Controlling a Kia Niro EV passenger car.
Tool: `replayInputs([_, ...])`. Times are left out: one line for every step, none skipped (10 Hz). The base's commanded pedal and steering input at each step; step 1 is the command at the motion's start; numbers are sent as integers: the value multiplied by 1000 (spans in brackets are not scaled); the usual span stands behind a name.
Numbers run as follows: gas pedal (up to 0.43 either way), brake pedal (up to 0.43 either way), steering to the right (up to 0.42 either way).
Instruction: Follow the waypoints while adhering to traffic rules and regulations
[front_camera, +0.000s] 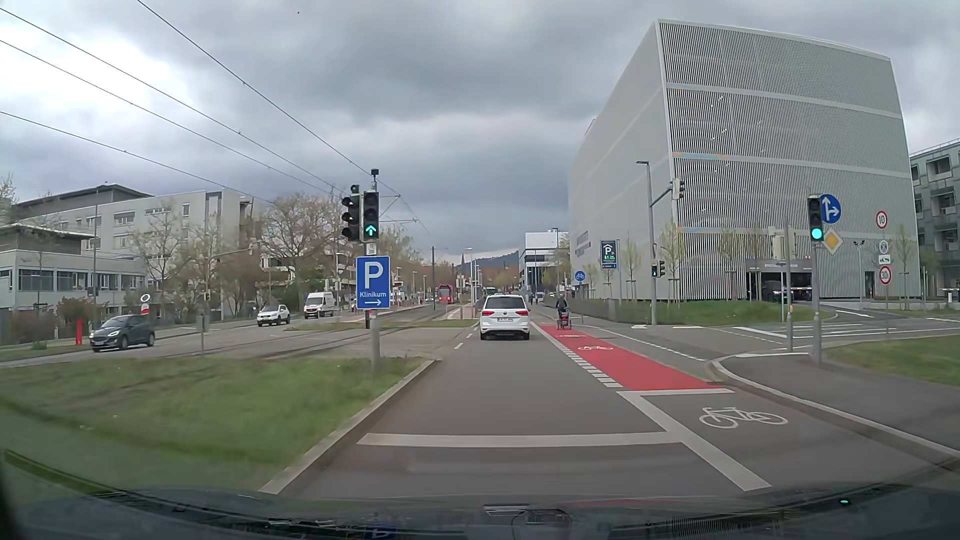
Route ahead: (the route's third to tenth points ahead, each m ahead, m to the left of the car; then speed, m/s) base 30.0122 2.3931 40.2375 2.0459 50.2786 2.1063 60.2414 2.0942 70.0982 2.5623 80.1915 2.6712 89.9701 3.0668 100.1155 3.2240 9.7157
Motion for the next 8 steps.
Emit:
replayInputs([67,0,6])
replayInputs([67,0,6])
replayInputs([67,0,6])
replayInputs([67,0,5])
replayInputs([67,0,4])
replayInputs([67,0,4])
replayInputs([79,0,3])
replayInputs([79,0,3])
